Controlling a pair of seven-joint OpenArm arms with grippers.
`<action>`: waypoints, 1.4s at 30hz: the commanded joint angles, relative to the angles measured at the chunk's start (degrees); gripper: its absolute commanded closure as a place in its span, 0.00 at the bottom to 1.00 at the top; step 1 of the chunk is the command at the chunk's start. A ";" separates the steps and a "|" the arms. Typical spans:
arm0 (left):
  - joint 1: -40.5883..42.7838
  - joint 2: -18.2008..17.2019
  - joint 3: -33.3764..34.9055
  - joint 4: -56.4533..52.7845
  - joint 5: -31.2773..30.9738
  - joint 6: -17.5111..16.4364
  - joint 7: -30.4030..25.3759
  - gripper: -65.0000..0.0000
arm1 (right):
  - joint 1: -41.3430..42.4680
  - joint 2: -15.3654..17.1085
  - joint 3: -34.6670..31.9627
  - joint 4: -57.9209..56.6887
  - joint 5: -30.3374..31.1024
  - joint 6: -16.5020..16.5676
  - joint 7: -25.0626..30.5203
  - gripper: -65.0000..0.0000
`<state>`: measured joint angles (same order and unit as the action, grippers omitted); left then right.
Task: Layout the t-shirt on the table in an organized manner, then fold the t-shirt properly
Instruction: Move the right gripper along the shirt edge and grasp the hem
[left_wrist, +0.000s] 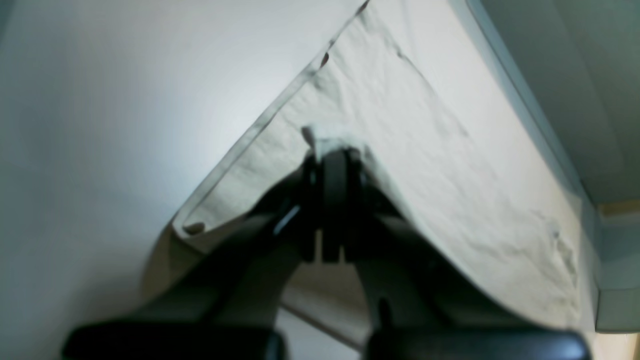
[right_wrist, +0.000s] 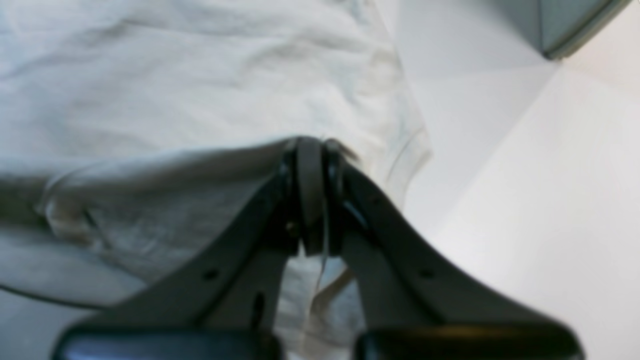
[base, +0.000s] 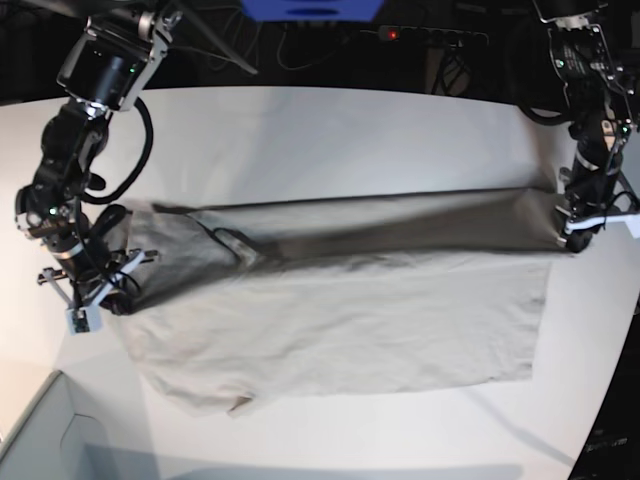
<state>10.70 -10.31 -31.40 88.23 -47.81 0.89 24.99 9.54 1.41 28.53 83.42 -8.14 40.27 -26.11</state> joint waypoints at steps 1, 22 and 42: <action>-1.25 -0.64 -0.21 -0.01 0.47 -0.49 -1.21 1.00 | 1.84 0.57 -0.09 -0.03 0.98 -0.27 1.54 1.00; -14.08 -0.64 -0.03 -14.51 6.45 -0.49 -1.21 0.99 | 8.35 4.00 -0.09 -14.63 0.89 -0.27 2.15 1.00; -9.25 -2.75 3.40 -15.57 5.92 -0.31 -1.48 0.34 | 7.82 6.28 -0.89 -14.19 0.89 -0.27 1.89 0.49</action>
<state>1.91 -12.36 -27.68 71.90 -41.74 0.67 24.21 16.16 6.81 27.66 68.01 -8.12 40.27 -25.50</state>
